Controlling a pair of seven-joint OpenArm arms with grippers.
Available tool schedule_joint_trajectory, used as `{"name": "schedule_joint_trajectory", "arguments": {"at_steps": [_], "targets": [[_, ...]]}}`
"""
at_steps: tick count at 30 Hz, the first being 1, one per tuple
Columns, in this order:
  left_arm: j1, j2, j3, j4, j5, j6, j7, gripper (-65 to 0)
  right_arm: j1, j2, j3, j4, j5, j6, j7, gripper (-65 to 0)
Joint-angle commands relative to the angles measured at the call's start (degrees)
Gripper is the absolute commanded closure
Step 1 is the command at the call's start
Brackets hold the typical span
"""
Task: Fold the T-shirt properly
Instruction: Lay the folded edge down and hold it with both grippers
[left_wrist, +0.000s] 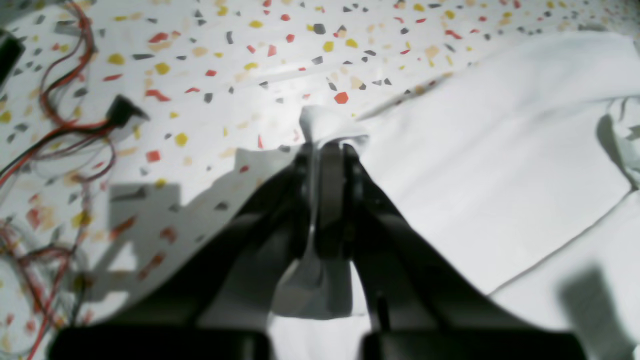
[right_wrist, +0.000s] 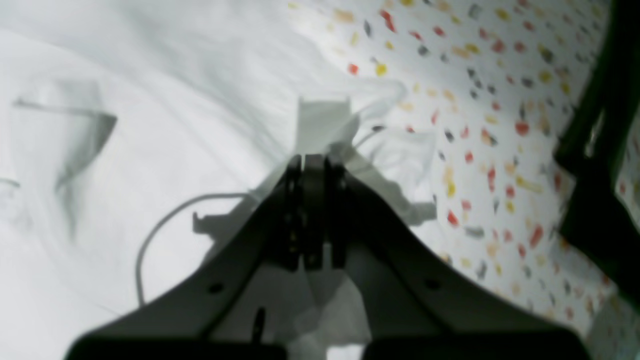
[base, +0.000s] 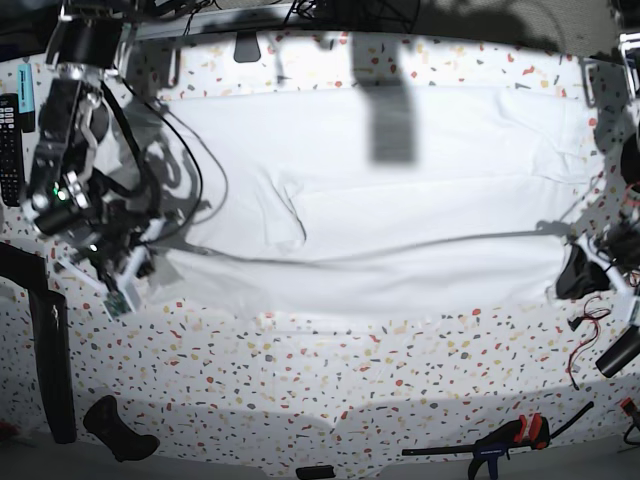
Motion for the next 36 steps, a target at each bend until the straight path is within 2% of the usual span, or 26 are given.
{"name": "schedule_joint_trajectory", "arguments": {"at_steps": [1, 5, 11, 28, 32, 35, 36], "targets": [[0.24, -1.33, -1.70, 1.99, -0.79, -0.24, -1.40, 0.0, 0.04, 0.76, 1.31, 2.03, 0.17, -0.22, 1.44, 0.0], [5.20, -1.36, -3.80, 6.14, -0.76, -0.22, -1.38, 0.0, -3.37, 0.76, 4.48, 5.31, 2.43, -0.20, 1.49, 0.0], [10.71, -1.33, -3.80, 8.66, -0.72, -0.26, -1.44, 0.0, -7.39, 0.76, 4.98, 6.62, 3.17, -0.15, 1.53, 0.0], [14.64, -1.31, -3.80, 8.63, -0.72, -0.26, -1.88, 0.0, -9.31, 0.61, 4.98, 6.60, 2.99, -0.17, -1.40, 0.0], [14.67, -1.31, -3.80, 8.63, -0.68, -0.26, -1.84, 0.0, -9.31, 0.63, 4.98, 6.56, 3.02, -0.17, -3.69, 0.0], [14.67, -1.31, -3.80, 8.63, 2.47, -0.26, -1.84, 0.0, -9.33, 0.61, 4.98, 6.25, 3.02, -0.17, -4.96, 0.0], [14.67, -1.31, -3.80, 8.63, 4.22, -0.26, -1.84, -2.7, -9.33, 0.61, 4.98, 6.23, 3.02, -0.17, -5.03, -4.8]]}}
